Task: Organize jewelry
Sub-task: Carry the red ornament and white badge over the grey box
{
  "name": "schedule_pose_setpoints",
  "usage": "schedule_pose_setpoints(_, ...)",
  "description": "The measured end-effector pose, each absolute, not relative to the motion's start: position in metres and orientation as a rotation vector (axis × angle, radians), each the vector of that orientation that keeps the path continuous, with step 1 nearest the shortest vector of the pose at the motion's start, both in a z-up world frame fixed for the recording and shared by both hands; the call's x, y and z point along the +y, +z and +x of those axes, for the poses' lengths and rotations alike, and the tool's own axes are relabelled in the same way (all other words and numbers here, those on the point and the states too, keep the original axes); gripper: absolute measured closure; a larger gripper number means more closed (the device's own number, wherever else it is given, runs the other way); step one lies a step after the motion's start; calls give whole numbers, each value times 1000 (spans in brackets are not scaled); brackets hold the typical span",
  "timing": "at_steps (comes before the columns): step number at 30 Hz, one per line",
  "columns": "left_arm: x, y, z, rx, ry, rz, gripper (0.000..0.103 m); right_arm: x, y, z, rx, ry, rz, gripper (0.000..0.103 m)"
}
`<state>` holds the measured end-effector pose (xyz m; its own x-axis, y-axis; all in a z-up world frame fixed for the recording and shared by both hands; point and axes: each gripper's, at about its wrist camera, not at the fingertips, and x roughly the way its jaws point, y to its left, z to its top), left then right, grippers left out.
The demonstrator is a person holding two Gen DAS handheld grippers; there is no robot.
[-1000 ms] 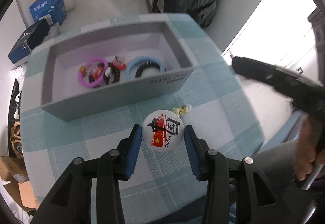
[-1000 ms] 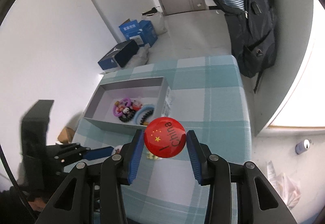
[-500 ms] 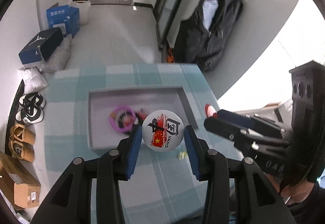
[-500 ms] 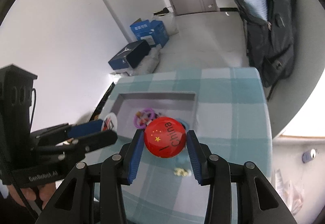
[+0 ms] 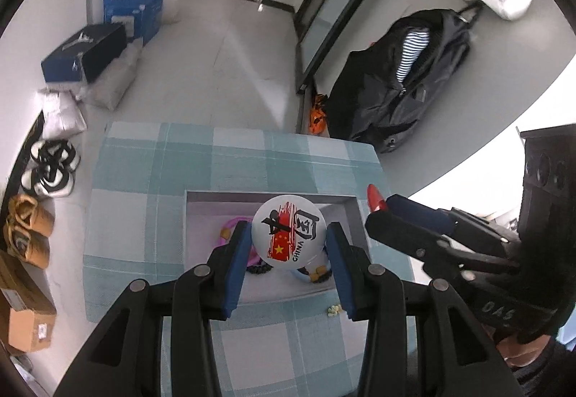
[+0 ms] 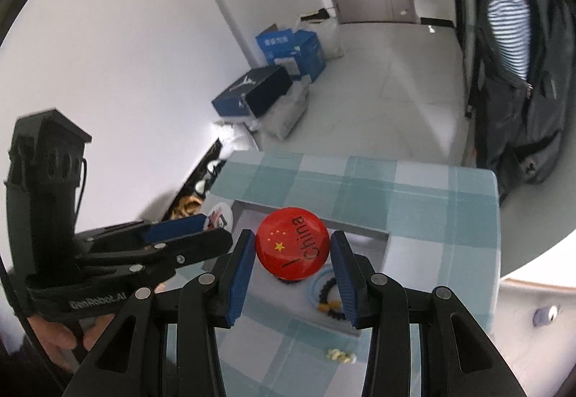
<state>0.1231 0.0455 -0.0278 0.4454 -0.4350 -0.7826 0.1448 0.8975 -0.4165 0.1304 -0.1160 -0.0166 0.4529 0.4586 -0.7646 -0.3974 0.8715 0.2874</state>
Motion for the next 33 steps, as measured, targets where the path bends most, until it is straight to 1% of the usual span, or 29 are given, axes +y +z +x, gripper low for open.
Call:
schedule_pose_setpoints(7, 49, -43, 138, 1098, -355, -331, 66, -115, -41, 152, 1020, 542, 108, 62)
schedule_pose_setpoints(11, 47, -53, 146, 1135, -356, -341, 66, -114, -48, 161, 1043, 547, 123, 62)
schedule_pose_setpoints(25, 44, -65, 161, 1167, -358, -352, 66, -116, -69, 170, 1115, 530, 94, 62)
schedule_pose_setpoints(30, 42, -69, 163, 1210, -320, -329, 65, -115, -70, 168, 1123, 549, 102, 58)
schedule_pose_setpoints(31, 43, -68, 162, 1207, -323, -328, 59, -115, -71, 167, 1125, 548, 97, 49)
schedule_pose_setpoints(32, 44, -66, 161, 1203, -326, -332, 45, -115, -71, 165, 1123, 548, 92, 40)
schedule_pose_setpoints(33, 46, -64, 160, 1189, -320, -335, 39, -116, -70, 162, 1115, 550, 87, 38)
